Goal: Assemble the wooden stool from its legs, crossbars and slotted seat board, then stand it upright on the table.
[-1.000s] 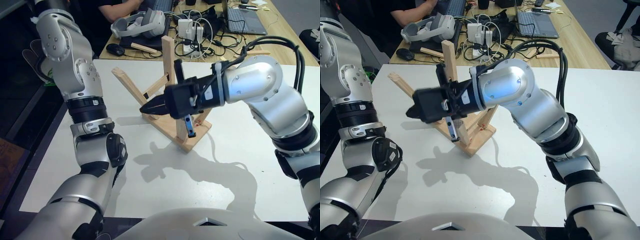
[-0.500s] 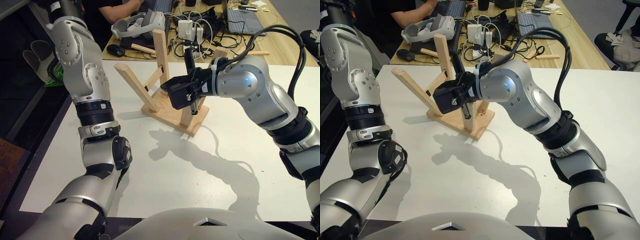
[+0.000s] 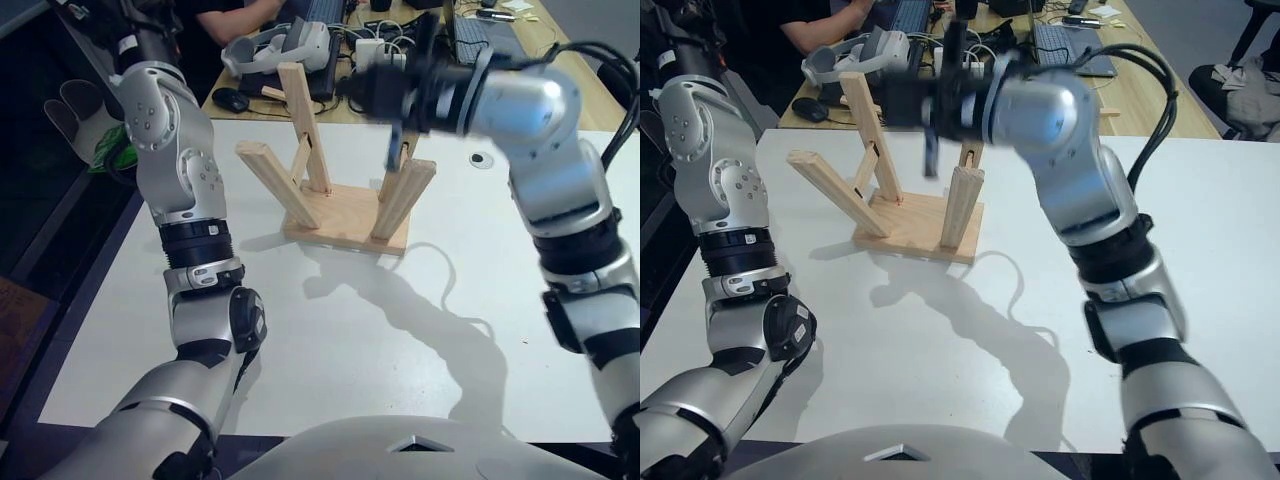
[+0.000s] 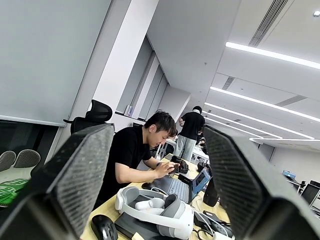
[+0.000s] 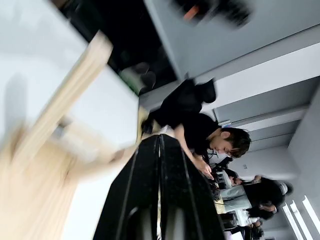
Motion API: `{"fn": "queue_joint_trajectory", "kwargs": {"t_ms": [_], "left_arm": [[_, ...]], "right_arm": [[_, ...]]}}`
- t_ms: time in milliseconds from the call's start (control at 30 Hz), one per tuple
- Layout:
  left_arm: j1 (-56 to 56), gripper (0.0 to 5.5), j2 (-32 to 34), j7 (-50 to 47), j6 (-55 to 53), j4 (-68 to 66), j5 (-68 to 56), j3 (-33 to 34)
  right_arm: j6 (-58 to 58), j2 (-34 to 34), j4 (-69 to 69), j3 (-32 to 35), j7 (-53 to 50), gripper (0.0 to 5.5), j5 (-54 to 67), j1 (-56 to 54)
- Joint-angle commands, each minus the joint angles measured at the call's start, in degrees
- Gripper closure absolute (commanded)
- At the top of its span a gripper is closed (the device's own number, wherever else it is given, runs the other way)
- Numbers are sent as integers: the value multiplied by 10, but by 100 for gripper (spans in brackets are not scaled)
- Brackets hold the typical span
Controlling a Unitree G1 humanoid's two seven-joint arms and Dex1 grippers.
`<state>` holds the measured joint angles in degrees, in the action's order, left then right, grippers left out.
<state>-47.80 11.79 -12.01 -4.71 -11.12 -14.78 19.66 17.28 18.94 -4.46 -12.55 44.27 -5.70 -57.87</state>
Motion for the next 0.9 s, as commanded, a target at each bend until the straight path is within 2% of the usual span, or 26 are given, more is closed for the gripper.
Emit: {"fn": "queue_joint_trajectory", "kwargs": {"t_ms": [33,100,167,200,267,400,600,767,900], "left_arm": [[4,223,-10,-4,-12,12,0,-5],[3,223,-14,-3,-14,13,0,-6],[4,223,-16,-3,-16,16,-2,-7],[7,223,-17,-3,-17,18,-2,-6],[15,223,-19,-5,-18,22,-4,-4],[17,223,-30,-7,-28,23,-14,-5],[13,223,-27,-2,-33,21,-16,-4],[17,223,-36,4,-37,19,-19,-11],[20,223,-35,8,-38,16,-18,-12]], "right_arm": [[50,-35,83,84,-63,548,57,-83],[92,0,53,20,18,548,66,-34],[131,68,-22,-66,98,548,68,84],[148,99,-45,-99,116,548,63,153],[191,108,-36,-120,111,548,67,241],[206,22,62,-87,17,548,72,265],[173,-43,65,-48,-44,548,90,246],[57,-113,56,42,-103,548,144,200],[77,-135,79,116,-153,548,193,92]]}}
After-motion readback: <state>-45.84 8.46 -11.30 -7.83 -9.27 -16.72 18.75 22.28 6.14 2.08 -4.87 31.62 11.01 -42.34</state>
